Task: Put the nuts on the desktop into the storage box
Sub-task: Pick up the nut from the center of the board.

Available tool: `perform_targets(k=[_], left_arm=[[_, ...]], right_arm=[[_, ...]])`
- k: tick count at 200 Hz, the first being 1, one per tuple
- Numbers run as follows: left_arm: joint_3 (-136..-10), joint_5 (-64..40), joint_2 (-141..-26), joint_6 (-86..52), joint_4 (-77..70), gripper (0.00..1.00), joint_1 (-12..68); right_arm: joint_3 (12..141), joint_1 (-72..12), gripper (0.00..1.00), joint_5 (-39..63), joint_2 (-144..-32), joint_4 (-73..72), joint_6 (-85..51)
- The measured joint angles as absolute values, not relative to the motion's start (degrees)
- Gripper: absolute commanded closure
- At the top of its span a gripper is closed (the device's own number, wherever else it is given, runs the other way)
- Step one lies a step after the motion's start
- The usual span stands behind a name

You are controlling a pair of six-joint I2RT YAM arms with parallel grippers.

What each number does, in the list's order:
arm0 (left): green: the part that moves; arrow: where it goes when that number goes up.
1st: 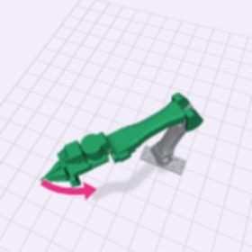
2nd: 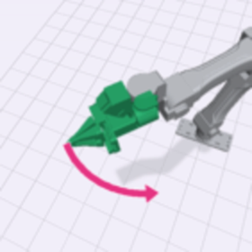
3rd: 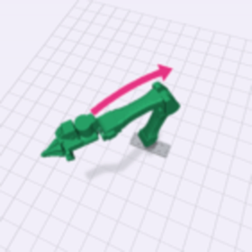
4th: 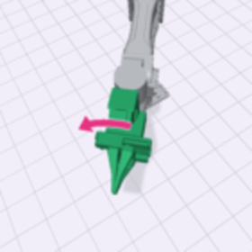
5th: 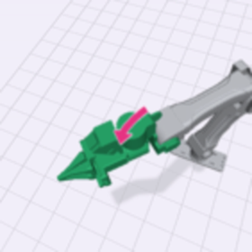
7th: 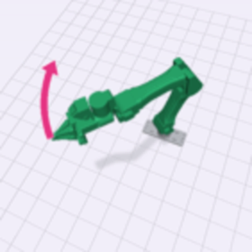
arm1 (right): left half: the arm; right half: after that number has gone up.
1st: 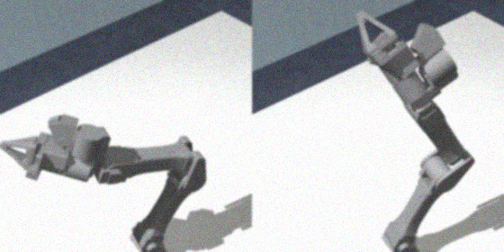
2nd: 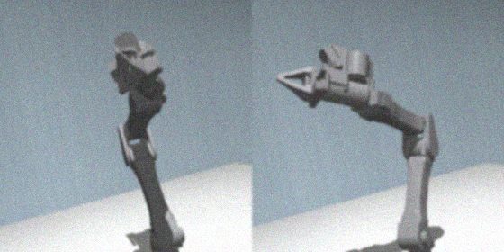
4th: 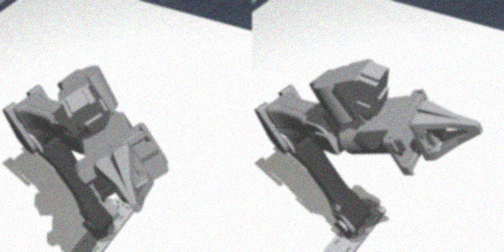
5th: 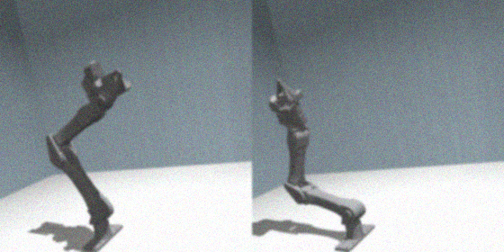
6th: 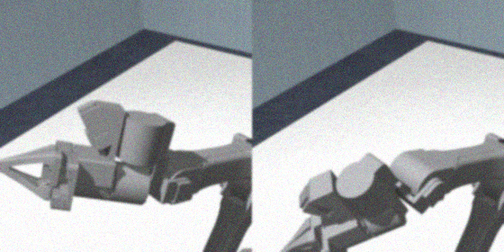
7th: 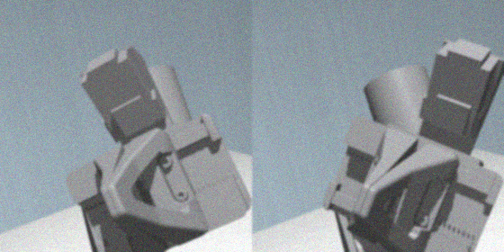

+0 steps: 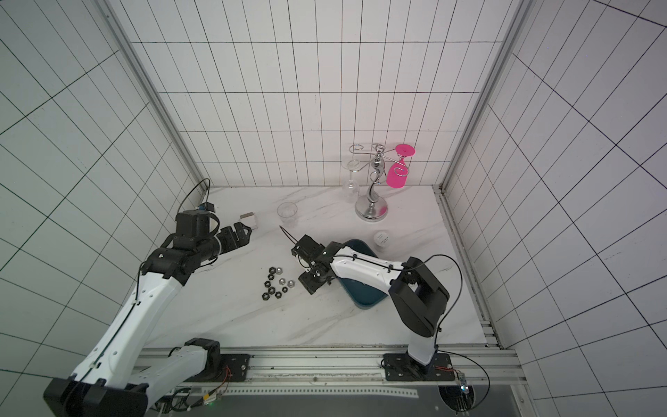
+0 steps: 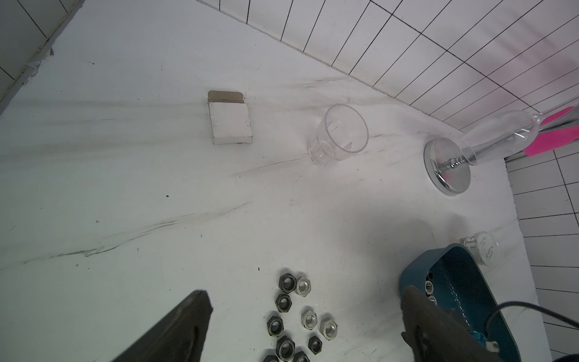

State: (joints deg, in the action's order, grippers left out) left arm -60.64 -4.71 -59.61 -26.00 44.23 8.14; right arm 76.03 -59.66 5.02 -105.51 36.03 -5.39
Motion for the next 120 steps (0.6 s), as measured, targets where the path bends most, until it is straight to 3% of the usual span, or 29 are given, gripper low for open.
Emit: perform_targets(k=[120], left_arm=[[-60.49,-4.56,-56.1,-23.55,47.05,0.02,3.86]], right_arm=[[88.95,-63.11,0.52,4.82,-121.1,36.42,-3.84]])
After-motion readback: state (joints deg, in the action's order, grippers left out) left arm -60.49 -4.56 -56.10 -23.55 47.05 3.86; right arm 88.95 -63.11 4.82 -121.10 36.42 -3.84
